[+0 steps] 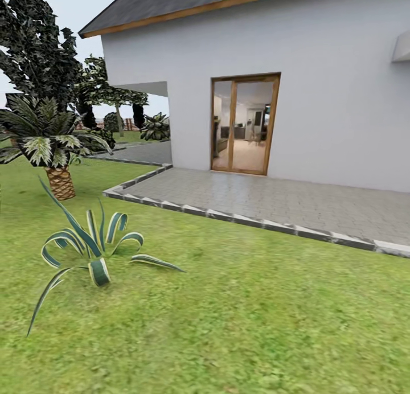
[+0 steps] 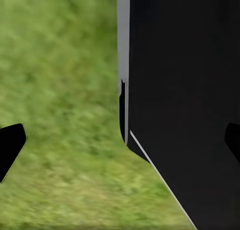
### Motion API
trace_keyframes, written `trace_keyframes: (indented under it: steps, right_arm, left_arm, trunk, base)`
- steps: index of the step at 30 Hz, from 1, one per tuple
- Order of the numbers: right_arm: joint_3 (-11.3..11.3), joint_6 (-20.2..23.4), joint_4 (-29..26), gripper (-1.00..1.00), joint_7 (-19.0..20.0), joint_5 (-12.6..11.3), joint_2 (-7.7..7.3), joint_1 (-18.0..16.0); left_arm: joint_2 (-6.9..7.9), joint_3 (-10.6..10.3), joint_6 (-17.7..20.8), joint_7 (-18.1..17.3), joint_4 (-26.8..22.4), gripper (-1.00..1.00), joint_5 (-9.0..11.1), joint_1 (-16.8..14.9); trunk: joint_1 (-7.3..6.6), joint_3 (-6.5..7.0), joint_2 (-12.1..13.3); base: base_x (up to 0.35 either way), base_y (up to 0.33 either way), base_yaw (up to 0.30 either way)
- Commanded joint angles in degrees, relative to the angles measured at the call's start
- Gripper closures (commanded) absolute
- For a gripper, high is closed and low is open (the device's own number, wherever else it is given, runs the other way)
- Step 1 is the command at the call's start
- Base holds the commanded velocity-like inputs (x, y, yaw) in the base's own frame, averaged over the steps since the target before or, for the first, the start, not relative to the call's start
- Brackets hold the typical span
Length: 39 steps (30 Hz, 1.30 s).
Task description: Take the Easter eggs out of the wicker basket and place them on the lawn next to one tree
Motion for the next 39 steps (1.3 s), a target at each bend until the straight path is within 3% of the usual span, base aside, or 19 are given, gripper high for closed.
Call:
trace_keyframes:
  steps: [1,11,22,39]
  right_arm:
    - [0.0,-0.03,0.01,-1.0,-0.04,0.26,-0.01,-0.01]
    - [0.04,-0.09,0.01,-1.0,-0.02,0.26,-0.16,-0.01]
    - [0.06,-0.12,0.01,-1.0,-0.05,0.17,-0.19,-0.01]
    - [0.08,-0.1,0.01,-1.0,-0.05,0.18,-0.1,-0.01]
  left_arm:
    - [0.0,0.0,-0.02,-0.06,-0.11,-1.0,-0.02,0.03]
    - [0.0,0.0,0.06,0.01,-0.12,-1.0,-0.02,0.03]
    - [-0.08,0.0,0.07,0.02,-0.12,-1.0,-0.02,0.03]
    - [-0.17,0.02,0.09,0.02,-0.12,-1.0,-0.02,0.03]
  trunk:
    - [0.0,-0.03,-0.02]
    - [0.0,-0.03,-0.02]
    - [0.0,-0.72,-0.02]
    - [0.0,-0.92,-0.02]
  base:
    - [0.0,0.327,0.002]
    - [0.012,0.326,0.0]
    - [0.254,0.237,-0.11]
    - [0.334,0.017,-0.025]
